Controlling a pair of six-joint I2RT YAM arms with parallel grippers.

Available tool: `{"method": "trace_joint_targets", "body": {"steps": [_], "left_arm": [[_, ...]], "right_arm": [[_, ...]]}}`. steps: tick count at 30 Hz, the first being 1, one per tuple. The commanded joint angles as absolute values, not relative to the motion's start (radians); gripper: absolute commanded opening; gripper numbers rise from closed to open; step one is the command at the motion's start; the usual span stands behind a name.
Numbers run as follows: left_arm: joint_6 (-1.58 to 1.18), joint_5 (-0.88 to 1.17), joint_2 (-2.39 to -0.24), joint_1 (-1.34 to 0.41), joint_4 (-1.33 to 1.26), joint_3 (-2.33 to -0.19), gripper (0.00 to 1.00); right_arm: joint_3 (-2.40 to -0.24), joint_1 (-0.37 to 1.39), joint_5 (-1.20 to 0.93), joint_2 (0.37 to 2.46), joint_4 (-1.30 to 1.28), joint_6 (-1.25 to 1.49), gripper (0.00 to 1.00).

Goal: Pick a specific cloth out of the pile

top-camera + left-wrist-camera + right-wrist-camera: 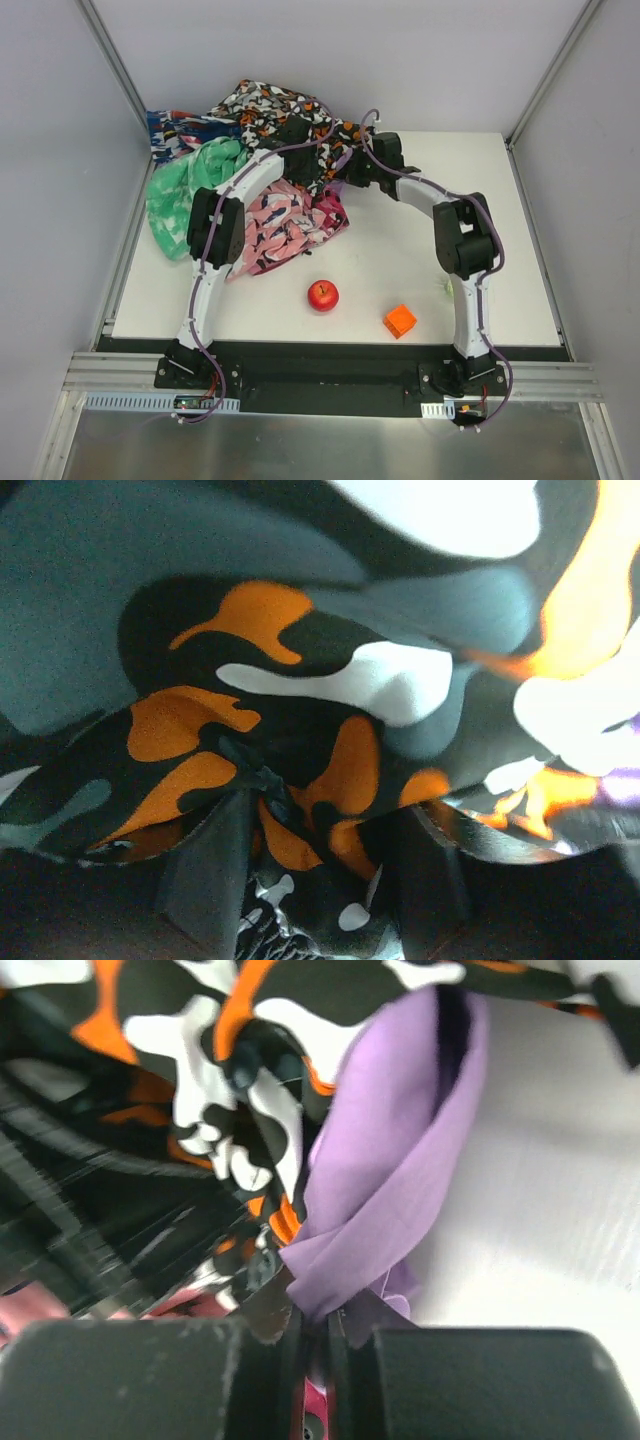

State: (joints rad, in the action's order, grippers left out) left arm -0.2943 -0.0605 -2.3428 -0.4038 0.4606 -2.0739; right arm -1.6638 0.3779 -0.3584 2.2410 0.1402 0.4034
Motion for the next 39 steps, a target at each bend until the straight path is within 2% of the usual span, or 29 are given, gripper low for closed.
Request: {"method": "trace_joint_targets", "body": {"steps": [1,4,5,10,12,19,25,31,34,39], "left_arm": [[-0.313,-0.103,-2.382,-0.370,0.500,-2.118,0.42],[-0.342,-0.071,-2.387,-0.347,0.515,-2.115,0.08],[-0.350,-0.081,-2.385,-0.341,0.523,-2.114,0.00],[-0.397,-0.139,-2.359,-0.311,0.546,-2.108,0.00],[-0.414,-0.167,-2.350,-0.295,0.554,-2.105,0.00],[-0.423,-0.256,-2.338,-0.239,0.604,-2.109,0.00],[-0.423,-0.299,-2.362,-0.187,0.666,-2.117,0.00],[-0.437,-0.282,-2.367,-0.127,0.701,-2.112,0.00],[-0.433,-0.287,-2.364,-0.109,0.704,-2.112,0.00],[-0.428,-0.281,-2.365,-0.081,0.709,-2.109,0.00]], "right_arm": [[-1.623,0.379,-0.414,1.987,0.135,0.341,0.01],[-1.603,0.380,-0.460,1.938,0.109,0.308,0.01],[-1.603,0.380,-0.474,1.930,0.094,0.302,0.01],[-1.592,0.379,-0.517,1.945,0.032,0.259,0.05],[-1.565,0.377,-0.511,1.947,0.029,0.249,0.01],[-1.626,0.333,-0.457,1.855,-0.164,0.167,0.01],[-1.919,0.299,-0.261,1.715,-0.492,0.011,0.01],[-2.104,0.215,-0.114,1.602,-0.549,0.008,0.01],[-2.239,0.157,-0.052,1.601,-0.557,-0.026,0.01],[-2.486,0.095,0.190,1.661,-0.519,-0.090,0.01]]}}
